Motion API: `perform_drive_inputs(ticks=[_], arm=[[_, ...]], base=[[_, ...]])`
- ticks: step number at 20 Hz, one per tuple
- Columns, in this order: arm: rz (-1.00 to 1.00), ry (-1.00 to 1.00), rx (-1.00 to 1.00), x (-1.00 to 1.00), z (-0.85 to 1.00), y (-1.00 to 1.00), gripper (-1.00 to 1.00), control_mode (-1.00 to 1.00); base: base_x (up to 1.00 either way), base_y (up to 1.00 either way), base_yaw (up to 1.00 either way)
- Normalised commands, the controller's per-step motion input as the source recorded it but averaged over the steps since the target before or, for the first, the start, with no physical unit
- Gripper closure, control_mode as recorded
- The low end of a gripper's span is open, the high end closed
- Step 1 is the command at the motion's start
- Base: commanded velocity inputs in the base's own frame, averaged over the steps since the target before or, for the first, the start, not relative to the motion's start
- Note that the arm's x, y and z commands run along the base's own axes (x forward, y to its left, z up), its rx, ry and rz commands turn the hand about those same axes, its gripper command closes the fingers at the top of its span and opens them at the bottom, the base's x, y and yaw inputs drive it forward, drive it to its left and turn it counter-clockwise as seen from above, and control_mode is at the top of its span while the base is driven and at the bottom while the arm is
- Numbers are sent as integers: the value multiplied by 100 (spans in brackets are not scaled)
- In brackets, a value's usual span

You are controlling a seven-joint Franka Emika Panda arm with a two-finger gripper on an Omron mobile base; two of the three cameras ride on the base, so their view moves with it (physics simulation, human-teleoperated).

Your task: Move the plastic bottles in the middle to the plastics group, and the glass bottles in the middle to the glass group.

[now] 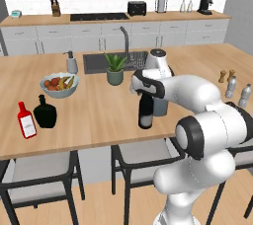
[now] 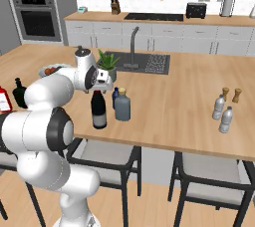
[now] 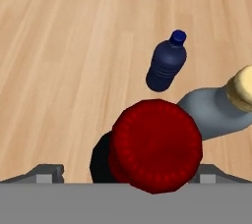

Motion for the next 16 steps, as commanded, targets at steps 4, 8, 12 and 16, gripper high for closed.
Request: perform_drive_inputs(ticks=[4, 8, 12, 16], arm=[[0, 0, 0, 0, 0, 0, 100, -100], [0, 0, 0, 0, 0, 0, 100, -100], [0, 0, 0, 0, 0, 0, 100, -100], [0, -3, 0, -7, 0, 0, 100, -100]], base=[[0, 0, 0], [0, 0, 0], [0, 0, 0], [0, 0, 0]])
